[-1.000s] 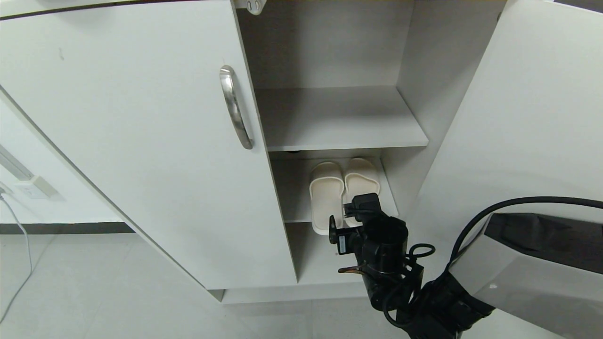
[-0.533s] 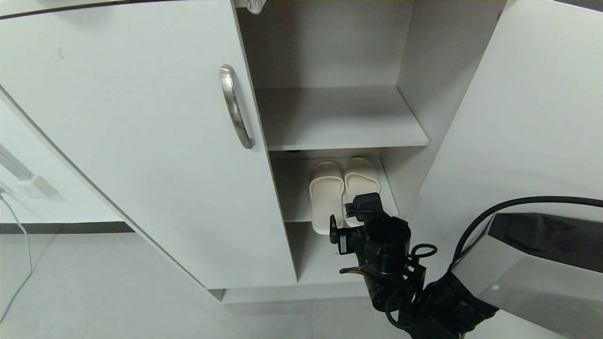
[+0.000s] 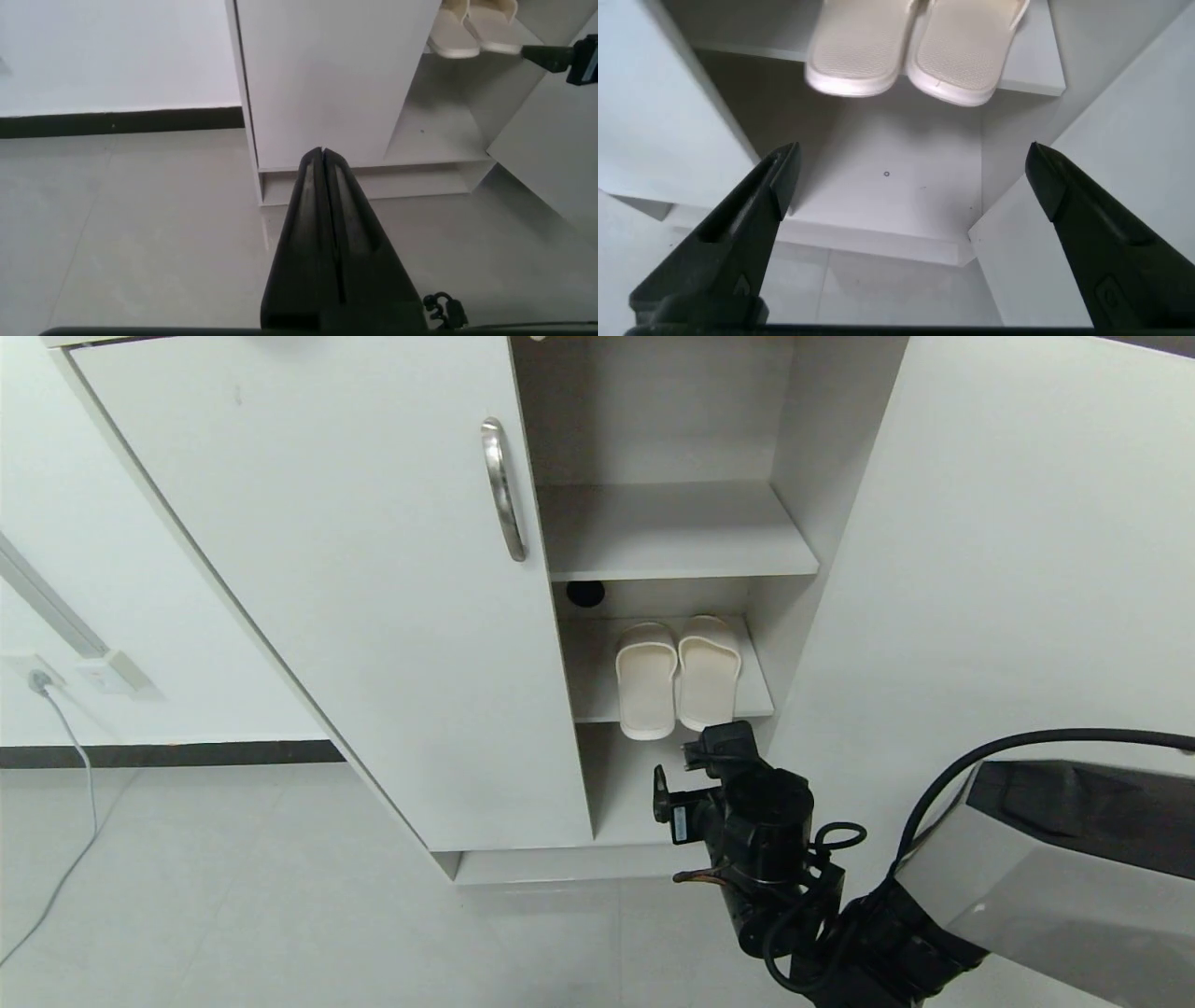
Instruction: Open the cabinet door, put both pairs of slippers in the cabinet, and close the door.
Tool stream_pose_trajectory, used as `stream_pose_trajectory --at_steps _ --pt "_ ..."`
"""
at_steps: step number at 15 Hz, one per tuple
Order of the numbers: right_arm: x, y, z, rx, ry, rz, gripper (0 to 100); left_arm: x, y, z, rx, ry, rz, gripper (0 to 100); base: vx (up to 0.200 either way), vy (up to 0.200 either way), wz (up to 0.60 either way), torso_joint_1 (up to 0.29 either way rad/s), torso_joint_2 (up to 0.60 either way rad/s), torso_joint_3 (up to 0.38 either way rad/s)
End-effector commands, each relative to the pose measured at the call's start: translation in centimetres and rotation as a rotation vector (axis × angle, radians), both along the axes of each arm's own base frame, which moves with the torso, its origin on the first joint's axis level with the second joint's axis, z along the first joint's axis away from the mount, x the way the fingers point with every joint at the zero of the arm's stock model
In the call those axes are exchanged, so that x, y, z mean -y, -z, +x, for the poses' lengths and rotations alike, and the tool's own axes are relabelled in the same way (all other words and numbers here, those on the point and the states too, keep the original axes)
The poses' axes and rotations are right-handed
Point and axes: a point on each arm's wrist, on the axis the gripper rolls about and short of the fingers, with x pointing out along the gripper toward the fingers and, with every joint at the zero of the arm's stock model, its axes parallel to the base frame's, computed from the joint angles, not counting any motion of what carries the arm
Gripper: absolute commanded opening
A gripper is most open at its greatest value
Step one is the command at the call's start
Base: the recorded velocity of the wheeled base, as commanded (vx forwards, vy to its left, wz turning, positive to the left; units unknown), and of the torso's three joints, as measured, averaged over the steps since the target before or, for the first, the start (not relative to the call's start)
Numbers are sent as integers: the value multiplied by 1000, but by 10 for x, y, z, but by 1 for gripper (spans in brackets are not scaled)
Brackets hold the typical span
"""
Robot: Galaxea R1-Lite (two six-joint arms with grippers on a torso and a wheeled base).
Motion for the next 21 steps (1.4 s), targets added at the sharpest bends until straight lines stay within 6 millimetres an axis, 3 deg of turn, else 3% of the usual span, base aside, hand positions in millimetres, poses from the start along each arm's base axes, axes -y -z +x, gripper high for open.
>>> stream_pose_trajectory --at_steps 1,14,21 --pt "0 2 0 -2 1 -3 100 0 0 0 -2 0 0 0 0 0 0 0 0 0" --pt "1 5 -1 -5 1 -6 100 0 0 0 -2 -2 -7 0 0 0 0 0 0 0" --pt "1 6 0 -6 2 -7 100 0 0 0 -2 -2 -5 0 0 0 0 4 2 175"
